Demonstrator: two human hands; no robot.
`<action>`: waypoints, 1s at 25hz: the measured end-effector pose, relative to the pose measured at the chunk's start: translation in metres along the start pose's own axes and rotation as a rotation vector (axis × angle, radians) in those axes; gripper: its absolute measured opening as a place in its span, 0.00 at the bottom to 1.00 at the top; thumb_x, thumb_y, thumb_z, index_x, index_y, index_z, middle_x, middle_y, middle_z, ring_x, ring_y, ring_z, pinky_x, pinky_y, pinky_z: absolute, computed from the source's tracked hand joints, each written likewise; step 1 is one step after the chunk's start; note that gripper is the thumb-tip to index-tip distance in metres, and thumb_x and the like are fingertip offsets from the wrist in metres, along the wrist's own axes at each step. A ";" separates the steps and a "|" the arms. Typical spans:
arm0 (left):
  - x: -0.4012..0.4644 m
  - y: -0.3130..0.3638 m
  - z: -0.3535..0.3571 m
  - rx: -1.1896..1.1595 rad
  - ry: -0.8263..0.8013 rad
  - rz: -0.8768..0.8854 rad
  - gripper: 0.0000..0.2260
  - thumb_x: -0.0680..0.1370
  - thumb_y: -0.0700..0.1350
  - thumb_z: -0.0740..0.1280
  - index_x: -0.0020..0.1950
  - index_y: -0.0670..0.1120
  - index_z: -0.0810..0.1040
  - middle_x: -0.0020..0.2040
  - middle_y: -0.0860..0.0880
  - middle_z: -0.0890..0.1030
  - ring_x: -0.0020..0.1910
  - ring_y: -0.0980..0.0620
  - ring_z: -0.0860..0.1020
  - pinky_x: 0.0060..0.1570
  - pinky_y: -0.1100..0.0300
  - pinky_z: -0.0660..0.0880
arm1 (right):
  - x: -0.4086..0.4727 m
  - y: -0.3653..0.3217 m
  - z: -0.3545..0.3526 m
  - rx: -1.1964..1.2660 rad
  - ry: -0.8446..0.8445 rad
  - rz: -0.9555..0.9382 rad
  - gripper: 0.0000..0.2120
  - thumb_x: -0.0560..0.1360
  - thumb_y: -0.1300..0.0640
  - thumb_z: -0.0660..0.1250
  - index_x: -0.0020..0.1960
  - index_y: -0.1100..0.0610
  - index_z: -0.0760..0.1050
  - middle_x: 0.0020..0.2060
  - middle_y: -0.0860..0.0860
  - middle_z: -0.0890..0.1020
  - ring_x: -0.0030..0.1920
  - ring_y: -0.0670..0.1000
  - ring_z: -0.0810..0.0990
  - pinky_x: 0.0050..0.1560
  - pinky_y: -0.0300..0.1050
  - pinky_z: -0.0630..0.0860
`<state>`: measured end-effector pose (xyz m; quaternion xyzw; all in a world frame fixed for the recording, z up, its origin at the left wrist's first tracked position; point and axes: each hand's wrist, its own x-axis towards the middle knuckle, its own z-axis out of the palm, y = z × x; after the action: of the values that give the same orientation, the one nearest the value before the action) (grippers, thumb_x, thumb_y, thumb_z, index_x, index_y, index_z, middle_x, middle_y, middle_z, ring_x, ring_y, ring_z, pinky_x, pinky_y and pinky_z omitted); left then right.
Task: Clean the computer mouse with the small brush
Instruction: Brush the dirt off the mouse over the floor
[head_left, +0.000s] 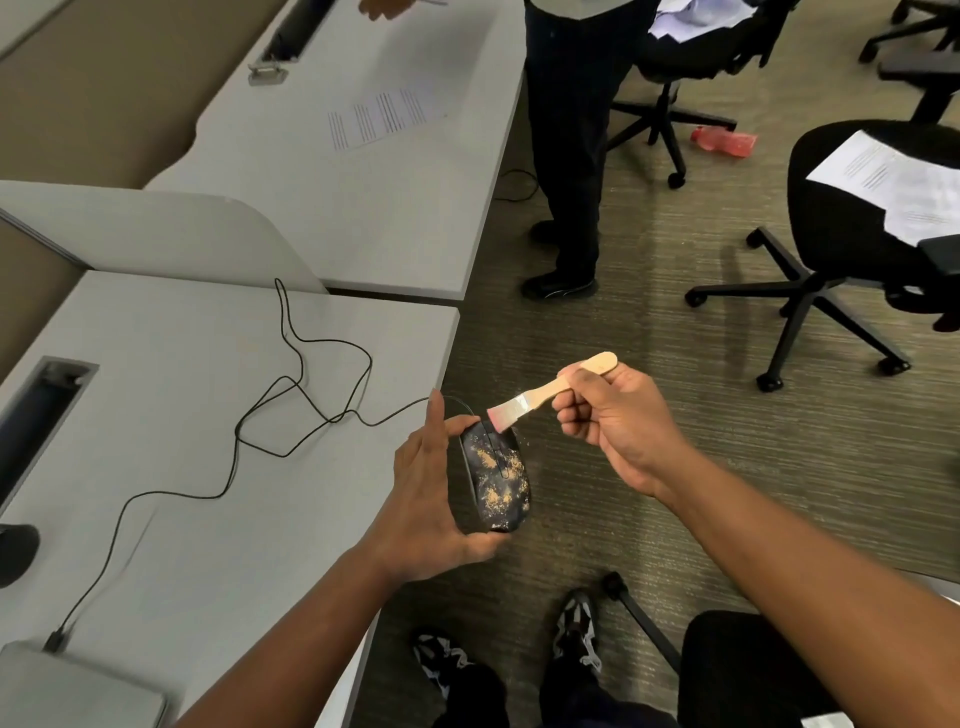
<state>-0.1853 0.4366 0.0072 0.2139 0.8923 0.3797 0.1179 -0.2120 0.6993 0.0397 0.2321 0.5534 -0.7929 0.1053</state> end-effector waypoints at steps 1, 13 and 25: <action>0.000 0.001 0.000 -0.007 0.001 -0.004 0.71 0.63 0.65 0.83 0.83 0.67 0.27 0.78 0.69 0.62 0.77 0.51 0.66 0.73 0.51 0.61 | -0.001 0.001 0.000 -0.019 0.004 -0.001 0.06 0.83 0.58 0.68 0.54 0.60 0.81 0.36 0.53 0.86 0.34 0.47 0.83 0.36 0.40 0.81; -0.003 0.014 0.002 0.032 0.049 -0.054 0.71 0.62 0.66 0.84 0.83 0.68 0.29 0.81 0.54 0.68 0.77 0.56 0.63 0.75 0.39 0.62 | -0.019 0.002 -0.007 0.006 -0.016 -0.133 0.05 0.83 0.57 0.68 0.53 0.58 0.82 0.36 0.53 0.86 0.35 0.48 0.82 0.36 0.40 0.80; -0.003 0.034 -0.002 0.234 -0.010 -0.037 0.59 0.63 0.71 0.76 0.84 0.65 0.43 0.81 0.72 0.30 0.83 0.69 0.39 0.80 0.53 0.25 | -0.040 -0.011 -0.003 -0.608 -0.360 -0.605 0.07 0.80 0.54 0.72 0.58 0.48 0.84 0.45 0.41 0.87 0.45 0.45 0.86 0.46 0.41 0.82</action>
<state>-0.1736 0.4555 0.0332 0.2116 0.9337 0.2695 0.1036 -0.1814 0.7028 0.0671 -0.1226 0.7765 -0.6175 0.0270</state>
